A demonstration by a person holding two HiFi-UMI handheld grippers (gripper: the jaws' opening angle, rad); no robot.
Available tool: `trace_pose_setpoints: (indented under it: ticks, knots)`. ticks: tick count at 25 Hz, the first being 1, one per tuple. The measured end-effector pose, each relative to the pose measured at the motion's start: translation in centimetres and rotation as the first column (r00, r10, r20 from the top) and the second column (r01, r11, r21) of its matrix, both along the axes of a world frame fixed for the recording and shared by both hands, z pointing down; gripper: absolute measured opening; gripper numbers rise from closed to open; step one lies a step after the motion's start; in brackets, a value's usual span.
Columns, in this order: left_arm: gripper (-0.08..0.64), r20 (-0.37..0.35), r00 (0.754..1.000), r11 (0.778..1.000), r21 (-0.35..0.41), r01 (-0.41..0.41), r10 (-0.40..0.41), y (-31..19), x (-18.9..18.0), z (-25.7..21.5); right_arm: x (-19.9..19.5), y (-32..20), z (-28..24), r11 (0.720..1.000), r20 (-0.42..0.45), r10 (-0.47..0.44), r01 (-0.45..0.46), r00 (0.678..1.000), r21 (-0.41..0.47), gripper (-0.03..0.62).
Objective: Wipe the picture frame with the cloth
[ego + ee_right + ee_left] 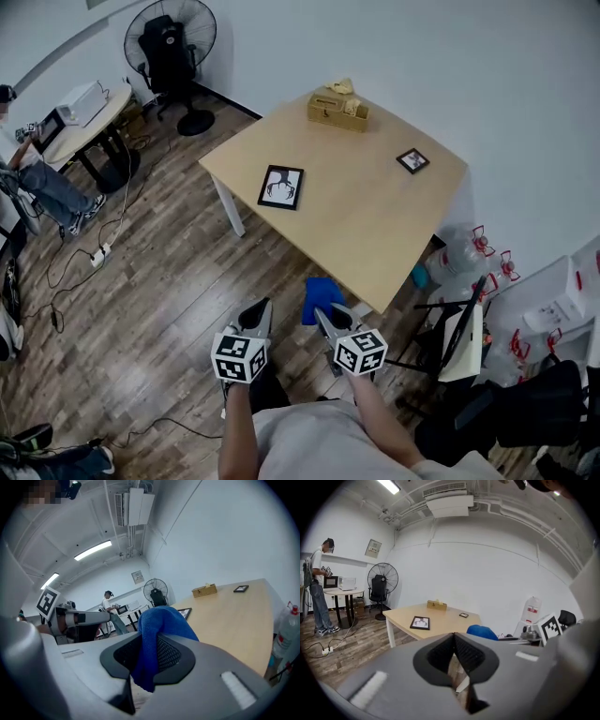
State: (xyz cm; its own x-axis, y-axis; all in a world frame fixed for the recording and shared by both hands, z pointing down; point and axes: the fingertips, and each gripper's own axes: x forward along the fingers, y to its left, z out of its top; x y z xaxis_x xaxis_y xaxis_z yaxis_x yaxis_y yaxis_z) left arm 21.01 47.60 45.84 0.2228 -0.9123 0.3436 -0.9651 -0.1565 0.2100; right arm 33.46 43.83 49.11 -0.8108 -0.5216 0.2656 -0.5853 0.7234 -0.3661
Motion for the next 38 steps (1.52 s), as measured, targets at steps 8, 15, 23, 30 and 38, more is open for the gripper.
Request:
trace_pose_setpoints:
  ticks: [8,15,23,30,38]
  knots:
    - [0.052,-0.018,0.997,0.997,-0.038,-0.07,0.069,-10.2,-12.9,0.6,-13.2,-8.8,1.1,0.997,-0.022,0.058,-0.059,0.998,-0.047,0.066]
    - [0.052,-0.04,0.993,0.992,-0.059,-0.109,0.107,-16.6,-22.1,2.3,-21.0,-14.5,2.7,0.989,-0.064,0.124,-0.129,0.99,-0.067,0.066]
    - [0.052,-0.054,0.984,0.983,-0.063,-0.173,0.17,-20.8,-26.1,3.3,-22.1,-18.7,3.5,0.966,-0.084,0.246,-0.251,0.966,-0.06,0.066]
    - [0.052,-0.055,0.971,0.97,-0.059,-0.237,0.234,-27.1,-25.8,3.7,-19.3,-24.3,4.2,0.932,-0.077,0.353,-0.358,0.932,-0.054,0.066]
    - [0.052,-0.014,0.952,0.945,-0.114,-0.307,0.307,-37.9,-27.2,5.2,-20.6,-35.6,5.3,0.913,-0.069,0.397,-0.402,0.915,-0.075,0.066]
